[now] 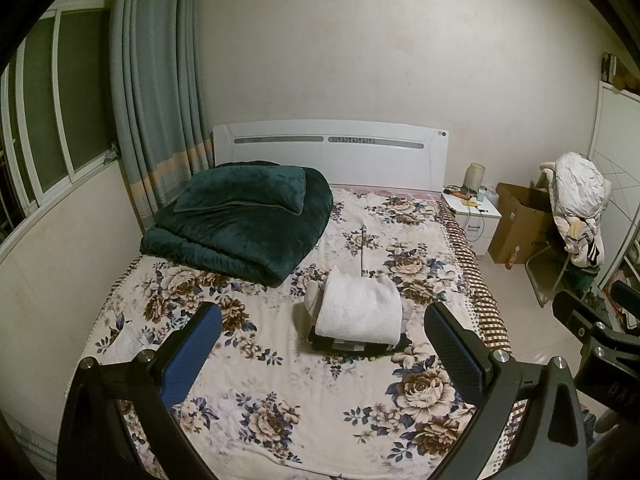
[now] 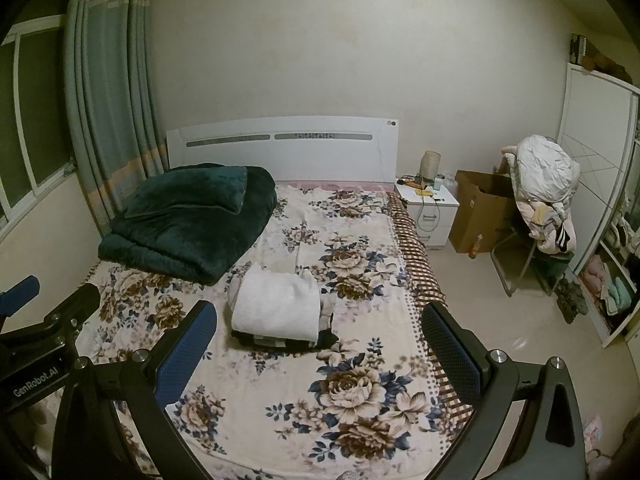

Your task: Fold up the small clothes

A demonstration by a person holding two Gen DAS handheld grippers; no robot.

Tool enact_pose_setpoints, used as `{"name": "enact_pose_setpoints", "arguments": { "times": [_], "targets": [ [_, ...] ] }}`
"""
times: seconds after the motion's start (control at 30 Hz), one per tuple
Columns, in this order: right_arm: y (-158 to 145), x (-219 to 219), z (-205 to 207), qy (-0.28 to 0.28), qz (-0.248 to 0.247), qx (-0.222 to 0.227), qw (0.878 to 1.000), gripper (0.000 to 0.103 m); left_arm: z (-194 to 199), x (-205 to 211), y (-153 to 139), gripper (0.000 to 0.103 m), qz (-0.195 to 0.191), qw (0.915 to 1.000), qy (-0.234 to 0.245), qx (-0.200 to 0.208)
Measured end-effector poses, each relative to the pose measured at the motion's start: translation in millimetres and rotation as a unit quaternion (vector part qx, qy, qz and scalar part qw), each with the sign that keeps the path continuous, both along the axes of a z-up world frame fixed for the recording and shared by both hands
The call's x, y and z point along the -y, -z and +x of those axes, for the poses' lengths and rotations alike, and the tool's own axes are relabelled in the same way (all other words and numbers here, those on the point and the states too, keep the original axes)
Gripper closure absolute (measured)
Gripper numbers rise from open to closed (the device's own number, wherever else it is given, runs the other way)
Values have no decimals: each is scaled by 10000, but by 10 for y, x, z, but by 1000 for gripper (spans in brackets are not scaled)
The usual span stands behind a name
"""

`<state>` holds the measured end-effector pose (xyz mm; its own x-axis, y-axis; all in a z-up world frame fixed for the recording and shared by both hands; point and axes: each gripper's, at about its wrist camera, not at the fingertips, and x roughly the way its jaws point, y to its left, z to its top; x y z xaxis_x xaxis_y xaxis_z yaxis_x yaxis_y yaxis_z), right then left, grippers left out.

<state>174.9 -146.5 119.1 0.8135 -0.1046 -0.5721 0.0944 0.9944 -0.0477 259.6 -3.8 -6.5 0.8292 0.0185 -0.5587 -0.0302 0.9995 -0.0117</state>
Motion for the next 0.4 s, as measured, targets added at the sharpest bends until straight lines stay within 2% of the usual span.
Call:
{"name": "enact_pose_setpoints", "arguments": {
  "times": [0.27, 0.4],
  "targets": [
    [-11, -45, -11, 4, 24, -12, 10000, 0, -2, -6, 9, 0, 6, 10000, -23, 22],
    [-24, -97, 7, 7, 34, -18, 10000, 0, -93, 4, -84, 0, 20, 9999, -58, 87]
  ]
}}
